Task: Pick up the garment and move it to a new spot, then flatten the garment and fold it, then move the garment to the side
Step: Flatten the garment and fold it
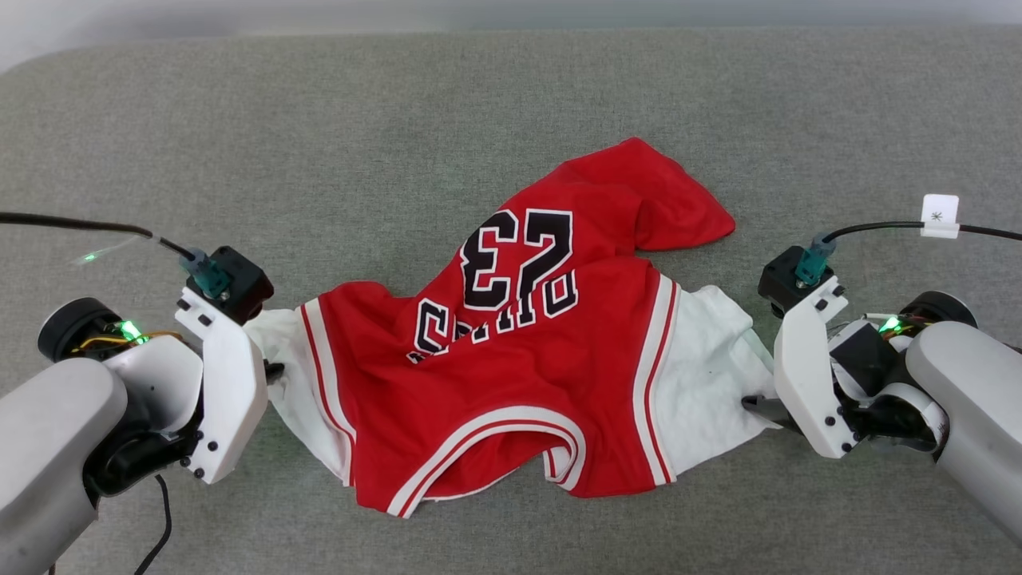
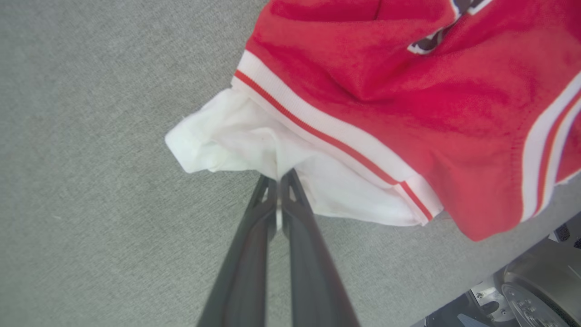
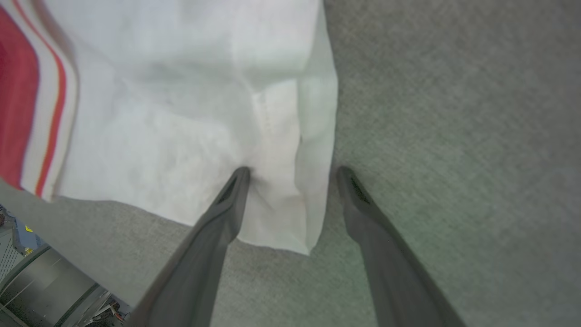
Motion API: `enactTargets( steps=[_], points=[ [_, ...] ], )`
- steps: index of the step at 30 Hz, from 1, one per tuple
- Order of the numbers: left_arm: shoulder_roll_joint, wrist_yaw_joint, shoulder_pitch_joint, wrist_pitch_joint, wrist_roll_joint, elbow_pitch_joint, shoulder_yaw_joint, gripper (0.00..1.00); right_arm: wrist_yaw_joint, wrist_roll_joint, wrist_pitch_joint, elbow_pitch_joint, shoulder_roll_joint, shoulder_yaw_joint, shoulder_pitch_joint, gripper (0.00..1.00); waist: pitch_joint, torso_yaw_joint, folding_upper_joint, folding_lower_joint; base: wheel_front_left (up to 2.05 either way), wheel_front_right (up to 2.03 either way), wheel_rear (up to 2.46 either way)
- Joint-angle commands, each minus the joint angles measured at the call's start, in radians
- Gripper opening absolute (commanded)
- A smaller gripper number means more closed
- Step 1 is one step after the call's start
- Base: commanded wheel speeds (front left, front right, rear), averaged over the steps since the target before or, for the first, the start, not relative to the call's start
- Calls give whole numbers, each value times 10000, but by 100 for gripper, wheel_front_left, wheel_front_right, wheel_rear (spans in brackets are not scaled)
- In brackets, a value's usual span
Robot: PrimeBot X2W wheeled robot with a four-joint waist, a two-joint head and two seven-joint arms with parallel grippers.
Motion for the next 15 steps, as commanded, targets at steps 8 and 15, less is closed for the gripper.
enactTargets(
  steps=[8,15],
  points=[
    [98,-68,51,-174,-57,172,-2,0,0,516,-1547,363,363,837,67,0,-426,-205,0,2,0,0,0],
    [536,-14,76,-445,-181,-371,254,0,-5,1087,-2758,-834,-593,872,-496,0,-1490,-411,0,2,0,0,0]
  ],
)
